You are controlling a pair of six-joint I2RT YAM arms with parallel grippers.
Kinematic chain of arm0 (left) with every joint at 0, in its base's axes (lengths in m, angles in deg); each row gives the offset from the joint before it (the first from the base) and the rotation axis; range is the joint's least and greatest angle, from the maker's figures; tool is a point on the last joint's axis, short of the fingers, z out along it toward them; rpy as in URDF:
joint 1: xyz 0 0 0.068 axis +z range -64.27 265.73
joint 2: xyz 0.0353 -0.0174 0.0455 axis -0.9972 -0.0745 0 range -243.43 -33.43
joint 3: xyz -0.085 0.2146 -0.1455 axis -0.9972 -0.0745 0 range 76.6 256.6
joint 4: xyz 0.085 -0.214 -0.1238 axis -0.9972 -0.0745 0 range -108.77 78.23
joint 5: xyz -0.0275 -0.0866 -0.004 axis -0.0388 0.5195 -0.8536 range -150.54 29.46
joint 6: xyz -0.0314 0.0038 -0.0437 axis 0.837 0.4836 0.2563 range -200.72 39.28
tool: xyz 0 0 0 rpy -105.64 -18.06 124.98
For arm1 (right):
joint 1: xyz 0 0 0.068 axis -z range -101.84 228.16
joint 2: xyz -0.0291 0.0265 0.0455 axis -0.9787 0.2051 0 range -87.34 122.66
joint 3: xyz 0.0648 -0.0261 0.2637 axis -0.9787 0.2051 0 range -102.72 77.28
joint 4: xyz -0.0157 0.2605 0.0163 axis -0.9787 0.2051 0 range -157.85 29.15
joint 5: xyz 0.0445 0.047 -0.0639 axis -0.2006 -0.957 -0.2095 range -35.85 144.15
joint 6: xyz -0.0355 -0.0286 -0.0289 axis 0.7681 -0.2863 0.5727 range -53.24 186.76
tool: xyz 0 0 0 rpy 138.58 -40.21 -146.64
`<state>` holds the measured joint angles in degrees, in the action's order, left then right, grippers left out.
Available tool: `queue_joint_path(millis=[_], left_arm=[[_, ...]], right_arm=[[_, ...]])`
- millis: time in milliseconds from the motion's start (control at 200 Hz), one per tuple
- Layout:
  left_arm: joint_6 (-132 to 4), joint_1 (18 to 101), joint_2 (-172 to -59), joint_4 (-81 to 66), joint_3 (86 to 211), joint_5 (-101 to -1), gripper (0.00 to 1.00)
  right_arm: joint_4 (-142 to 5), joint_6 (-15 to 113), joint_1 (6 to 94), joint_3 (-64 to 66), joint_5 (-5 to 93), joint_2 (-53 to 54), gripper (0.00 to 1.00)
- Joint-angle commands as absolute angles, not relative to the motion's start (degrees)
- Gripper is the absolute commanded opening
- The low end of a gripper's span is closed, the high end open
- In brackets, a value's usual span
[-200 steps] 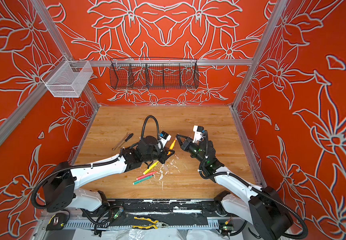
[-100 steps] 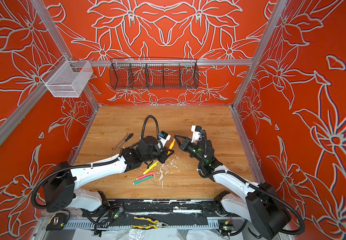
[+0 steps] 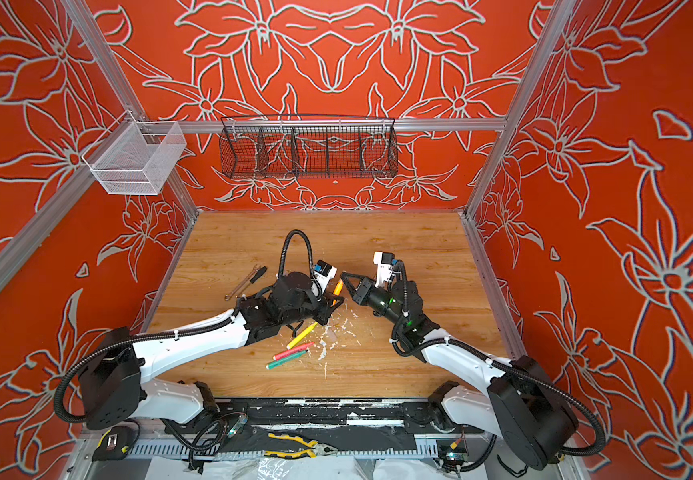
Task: Insert the pens into the pen caps
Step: 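Lower the cap onto the orange highlighter tip with the right gripper, then open the right gripper and draw it back from the capped highlighter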
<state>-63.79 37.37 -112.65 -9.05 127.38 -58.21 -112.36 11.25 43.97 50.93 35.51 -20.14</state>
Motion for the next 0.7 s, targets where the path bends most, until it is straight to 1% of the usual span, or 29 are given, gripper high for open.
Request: queue_joint_path(millis=[0,20,55,190,300,385,465,605,691], left_arm=[[-63.7,37.7,-111.2,-6.9,126.7,-60.0,0.0],[-63.7,37.8,-111.0,-6.8,126.6,-60.2,0.0],[-63.6,37.9,-110.7,-6.7,126.4,-60.5,0.0],[-63.8,38.1,-109.8,-6.5,125.7,-61.0,0.0],[-64.3,38.0,-109.8,-6.5,125.8,-60.6,0.0],[-65.0,38.0,-110.3,-7.0,126.5,-59.5,0.0],[-65.5,37.9,-110.6,-7.8,127.2,-59.1,0.0],[-66.2,37.6,-110.6,-7.8,127.3,-58.7,0.0],[-66.7,37.2,-111.1,-8.1,127.8,-58.1,0.0]], right_arm=[[-112.6,13.1,40.9,49.4,33.0,-19.7,0.0],[-112.2,13.3,40.8,49.3,33.2,-19.6,0.0],[-111.7,13.6,40.6,49.1,33.4,-19.7,0.06],[-109.7,14.5,40.5,49.1,34.7,-21.0,0.4],[-106.5,15.1,40.5,49.5,37.9,-23.5,0.55],[-99.7,15.8,40.9,48.5,41.3,-26.4,0.6],[-94.1,15.7,42.1,48.1,44.2,-29.3,0.62],[-92.6,14.3,45.6,49.9,44.7,-34.1,0.66],[-90.6,15.1,46.3,50.0,45.8,-37.1,0.69]])
